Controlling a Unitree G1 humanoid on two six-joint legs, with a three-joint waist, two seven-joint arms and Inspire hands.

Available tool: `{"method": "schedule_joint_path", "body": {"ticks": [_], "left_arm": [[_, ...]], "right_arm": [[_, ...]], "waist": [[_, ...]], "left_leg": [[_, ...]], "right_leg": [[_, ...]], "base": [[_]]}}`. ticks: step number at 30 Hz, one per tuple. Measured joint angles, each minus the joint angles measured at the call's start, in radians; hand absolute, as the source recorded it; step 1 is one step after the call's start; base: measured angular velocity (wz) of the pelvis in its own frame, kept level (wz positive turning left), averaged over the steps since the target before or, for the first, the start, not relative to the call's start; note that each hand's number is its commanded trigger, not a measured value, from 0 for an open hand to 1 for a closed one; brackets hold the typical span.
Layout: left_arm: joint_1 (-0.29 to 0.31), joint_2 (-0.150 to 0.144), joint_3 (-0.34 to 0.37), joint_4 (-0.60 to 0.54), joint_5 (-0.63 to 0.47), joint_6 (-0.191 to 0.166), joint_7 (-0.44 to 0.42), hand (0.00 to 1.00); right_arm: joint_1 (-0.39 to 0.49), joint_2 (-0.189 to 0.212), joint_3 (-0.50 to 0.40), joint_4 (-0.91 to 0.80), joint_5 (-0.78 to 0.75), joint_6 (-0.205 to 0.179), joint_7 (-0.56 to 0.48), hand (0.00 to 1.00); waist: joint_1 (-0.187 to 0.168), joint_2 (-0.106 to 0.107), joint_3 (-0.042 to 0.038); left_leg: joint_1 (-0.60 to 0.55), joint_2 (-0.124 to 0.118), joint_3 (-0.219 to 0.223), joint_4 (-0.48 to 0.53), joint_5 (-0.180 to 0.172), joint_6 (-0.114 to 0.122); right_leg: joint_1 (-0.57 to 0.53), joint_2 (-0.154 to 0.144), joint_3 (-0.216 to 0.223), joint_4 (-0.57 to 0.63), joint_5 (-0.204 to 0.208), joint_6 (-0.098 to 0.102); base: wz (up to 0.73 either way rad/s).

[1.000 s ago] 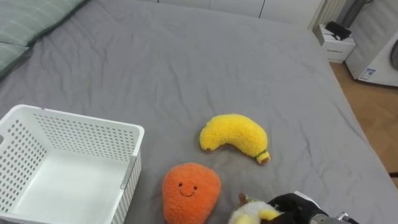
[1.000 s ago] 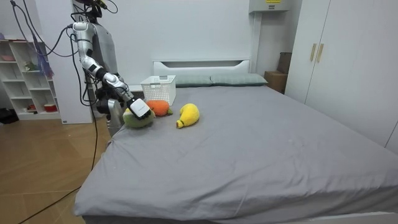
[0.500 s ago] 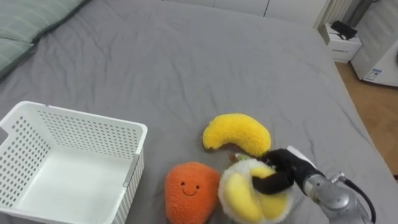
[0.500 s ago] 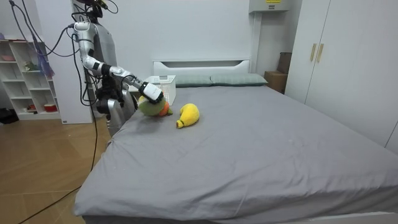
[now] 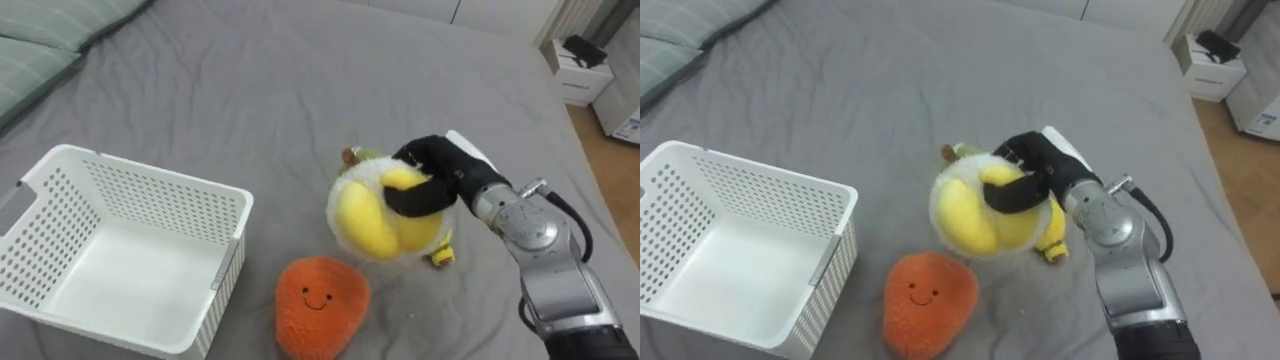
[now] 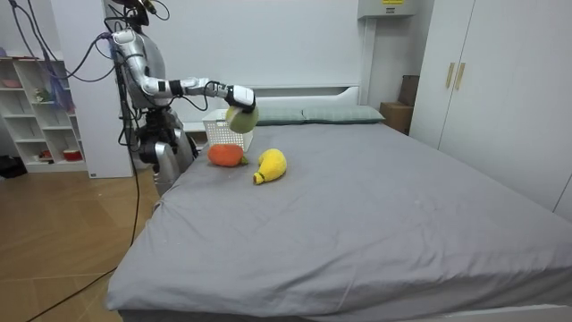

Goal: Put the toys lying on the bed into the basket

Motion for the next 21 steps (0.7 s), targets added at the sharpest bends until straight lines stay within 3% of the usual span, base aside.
{"method": "schedule_joint_path", "body": {"ticks": [7, 10, 13, 17, 21], "left_arm": [[-0.021, -0.002, -0.025, 0.011, -0.039, -0.005, 0.031, 0.00], [-0.027, -0.007, -0.025, 0.011, -0.038, 0.002, 0.031, 0.00], [-0.028, -0.006, -0.024, 0.008, -0.029, 0.014, 0.031, 0.00], [-0.020, -0.006, -0.012, 0.007, -0.029, 0.025, 0.031, 0.00], [-0.024, -0.003, -0.012, 0.007, -0.031, 0.028, 0.039, 0.00]], "right_arm": [[-0.077, 0.009, 0.092, -0.028, 0.012, 0.003, -0.012, 1.00], [-0.114, 0.011, 0.152, -0.028, 0.008, 0.038, -0.010, 1.00], [-0.154, 0.011, 0.165, -0.028, 0.006, 0.045, 0.001, 1.00], [-0.202, 0.011, 0.178, -0.025, 0.010, 0.059, -0.003, 1.00], [-0.212, 0.015, 0.205, -0.016, 0.023, 0.061, -0.014, 1.00]], "waist": [[0.065, -0.002, 0.0017], [0.101, -0.004, 0.0017], [0.128, -0.010, 0.0011], [0.165, -0.026, 0.0091], [0.186, -0.038, 0.0118]], "left_leg": [[-0.006, -0.008, -0.021, 0.005, 0.001, 0.002], [-0.021, -0.010, -0.034, 0.003, 0.002, 0.002], [-0.037, -0.018, -0.062, 0.004, 0.011, 0.004], [-0.045, -0.020, -0.084, 0.009, 0.019, 0.003], [-0.058, -0.022, -0.110, 0.011, 0.023, 0.004]], "right_leg": [[0.004, -0.005, -0.039, -0.004, 0.001, 0.001], [-0.001, -0.007, -0.053, -0.005, 0.001, 0.001], [-0.007, -0.013, -0.086, -0.008, 0.001, 0.001], [-0.006, -0.015, -0.105, -0.010, 0.001, 0.001], [-0.003, -0.020, -0.132, -0.009, 0.001, 0.002]], "base": [[0.07], [0.14], [0.26], [0.17], [0.21]]}}
